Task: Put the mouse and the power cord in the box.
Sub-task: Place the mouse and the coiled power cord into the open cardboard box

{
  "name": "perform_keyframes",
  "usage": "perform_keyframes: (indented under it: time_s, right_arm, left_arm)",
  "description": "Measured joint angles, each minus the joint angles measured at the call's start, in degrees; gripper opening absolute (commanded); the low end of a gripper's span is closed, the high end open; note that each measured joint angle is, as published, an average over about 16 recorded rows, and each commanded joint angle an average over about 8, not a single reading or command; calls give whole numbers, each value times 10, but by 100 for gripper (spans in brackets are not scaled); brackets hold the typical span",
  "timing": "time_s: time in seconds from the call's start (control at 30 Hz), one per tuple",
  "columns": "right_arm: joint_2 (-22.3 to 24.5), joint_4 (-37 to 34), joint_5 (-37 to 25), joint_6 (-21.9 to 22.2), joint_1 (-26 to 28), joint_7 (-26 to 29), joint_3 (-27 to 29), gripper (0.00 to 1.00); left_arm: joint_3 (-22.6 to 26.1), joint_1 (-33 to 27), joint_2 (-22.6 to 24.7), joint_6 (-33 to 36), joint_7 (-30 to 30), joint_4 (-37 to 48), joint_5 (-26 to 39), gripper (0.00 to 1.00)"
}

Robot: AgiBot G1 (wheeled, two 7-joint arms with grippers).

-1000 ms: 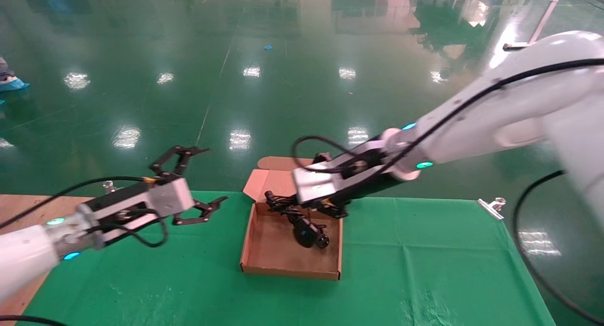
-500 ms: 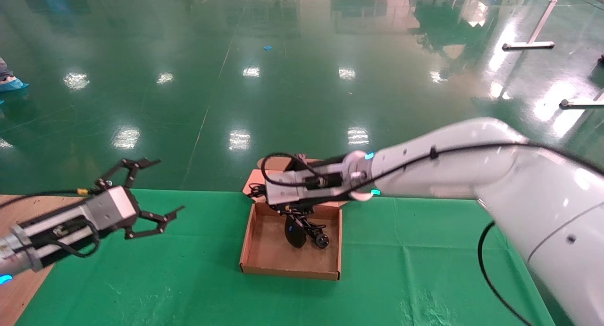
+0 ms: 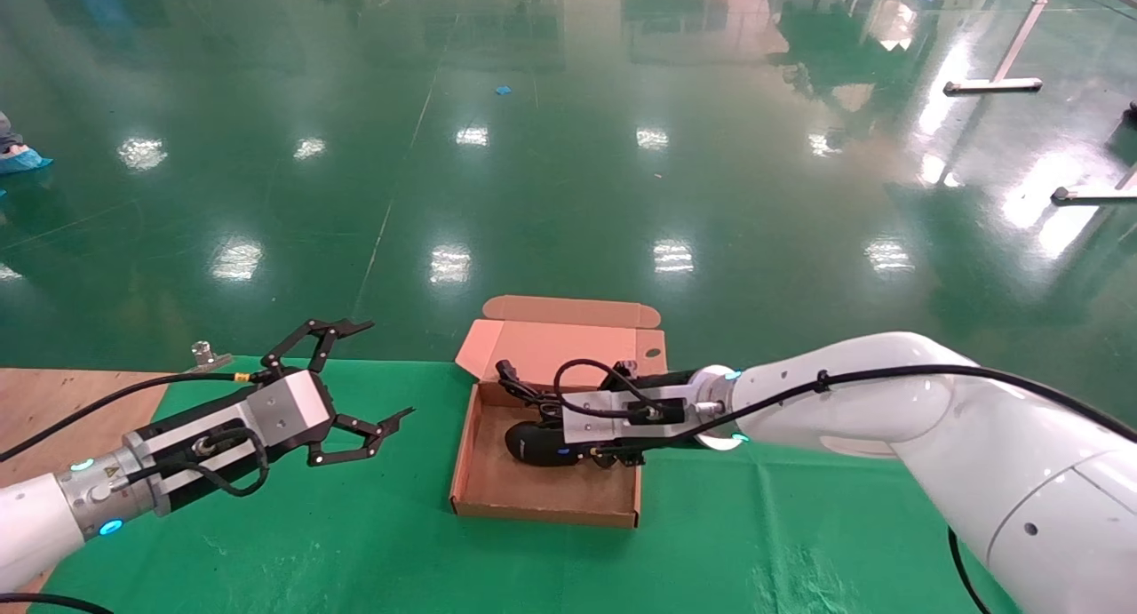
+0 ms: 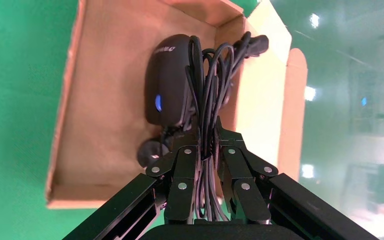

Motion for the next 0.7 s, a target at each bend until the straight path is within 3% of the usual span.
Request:
perform_keyframes:
  time_s: [0.7]
  right_arm:
    - [2,-3,6,0,-3,-2,-3,100]
  left_arm:
    - [0,-3,2,5,0,5,0,100]
